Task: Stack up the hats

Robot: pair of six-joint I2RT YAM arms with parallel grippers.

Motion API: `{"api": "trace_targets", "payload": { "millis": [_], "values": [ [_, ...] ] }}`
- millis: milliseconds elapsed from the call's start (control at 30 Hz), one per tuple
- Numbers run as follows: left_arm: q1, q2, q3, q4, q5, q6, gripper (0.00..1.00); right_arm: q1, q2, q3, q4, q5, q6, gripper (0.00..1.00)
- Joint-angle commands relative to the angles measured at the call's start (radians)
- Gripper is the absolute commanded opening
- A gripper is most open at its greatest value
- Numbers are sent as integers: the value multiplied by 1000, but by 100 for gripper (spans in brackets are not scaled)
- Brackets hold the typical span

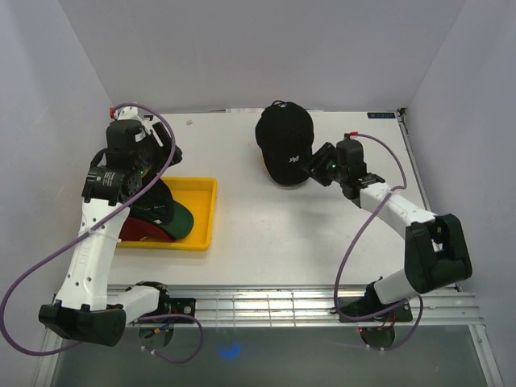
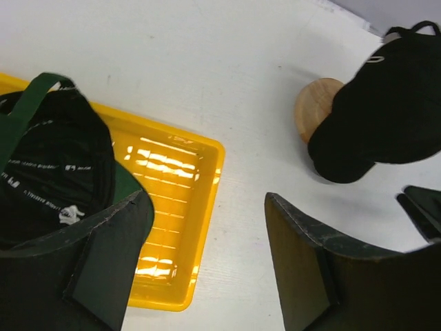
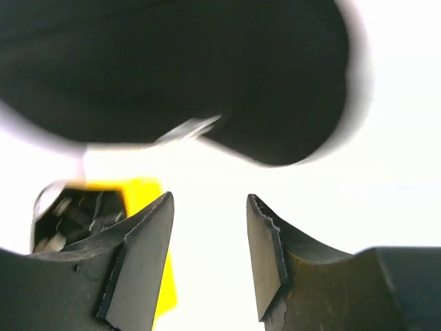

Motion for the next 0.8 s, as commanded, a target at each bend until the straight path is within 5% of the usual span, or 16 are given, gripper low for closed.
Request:
{"api": "trace_targets", "payload": {
  "millis": [0,200,767],
  "values": [
    [-3,-36,-40,-64,-170,-38,79,73,-104,-30,55,-113,-95,52],
    [3,-90,-98,-94,-226,-124,80,366,40,227,3,-219,-449,50],
    [10,-216,-342,-282,-401,-419,61,780,451,602,-15,-256,-743,48]
  ]
}}
